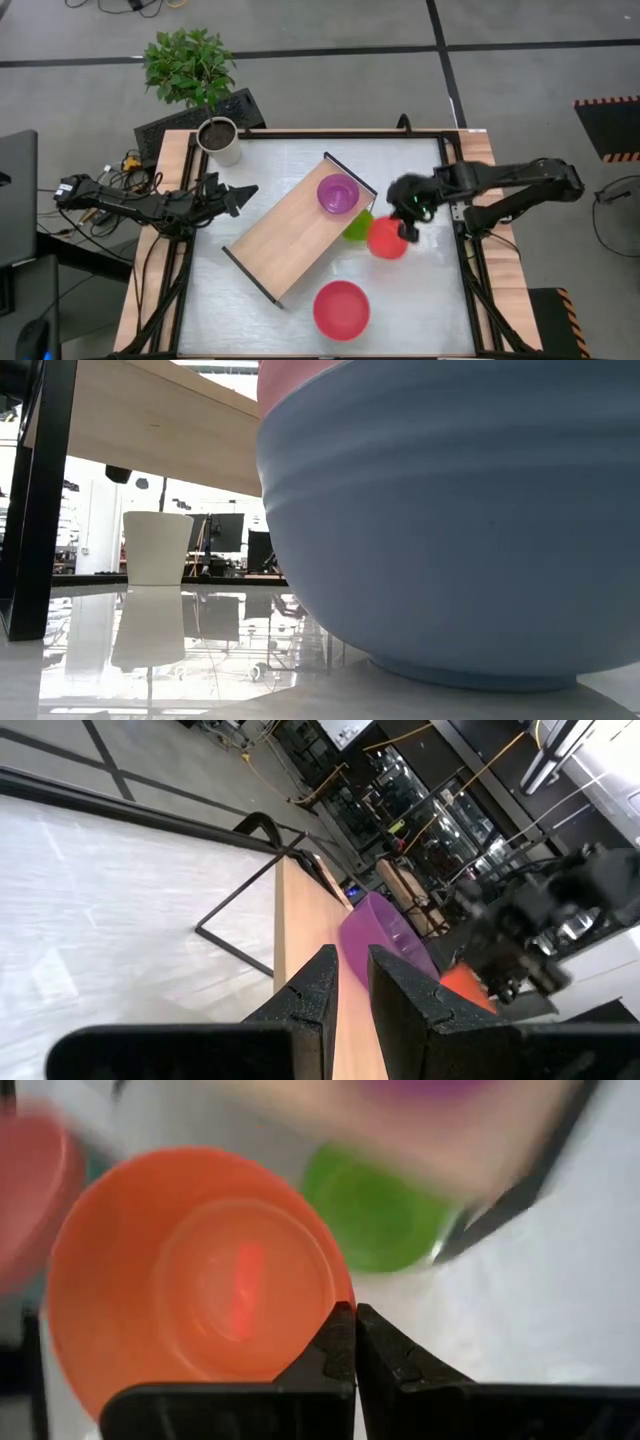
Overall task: Place and stack bowls onto a shelf
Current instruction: Stack the left red bowl on top of the violet bowl into the shelf, then stack the green bowl on top of the red bowl into the shelf
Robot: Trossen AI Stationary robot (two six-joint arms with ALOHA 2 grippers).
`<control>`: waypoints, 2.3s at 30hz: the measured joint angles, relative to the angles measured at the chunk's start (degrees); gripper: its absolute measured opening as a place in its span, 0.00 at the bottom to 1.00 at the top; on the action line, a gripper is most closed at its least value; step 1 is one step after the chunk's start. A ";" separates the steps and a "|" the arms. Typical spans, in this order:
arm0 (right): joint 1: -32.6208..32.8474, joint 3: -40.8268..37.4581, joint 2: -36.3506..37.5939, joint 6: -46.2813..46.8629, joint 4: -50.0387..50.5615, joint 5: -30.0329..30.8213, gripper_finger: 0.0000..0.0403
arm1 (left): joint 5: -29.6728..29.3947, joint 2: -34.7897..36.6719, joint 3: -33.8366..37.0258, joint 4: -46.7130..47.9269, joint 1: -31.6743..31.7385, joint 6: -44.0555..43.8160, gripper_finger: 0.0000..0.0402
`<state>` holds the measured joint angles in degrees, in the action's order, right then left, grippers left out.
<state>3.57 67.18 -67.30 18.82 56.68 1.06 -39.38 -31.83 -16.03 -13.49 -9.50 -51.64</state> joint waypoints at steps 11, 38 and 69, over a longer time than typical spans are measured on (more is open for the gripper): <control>-7.54 15.91 -11.23 -7.02 -3.64 4.24 0.05 | -0.01 0.00 0.00 0.41 0.00 0.04 0.11; -18.43 34.93 -30.11 -26.67 7.88 -1.20 0.05 | -0.04 0.00 0.00 1.15 0.00 0.28 0.11; -9.36 32.30 -11.94 -15.95 21.18 -2.52 0.39 | -0.59 0.00 0.00 1.18 0.00 0.35 0.11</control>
<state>-5.79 99.48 -79.24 2.87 77.86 -1.46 -39.96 -31.83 -16.03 -12.32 -9.50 -51.29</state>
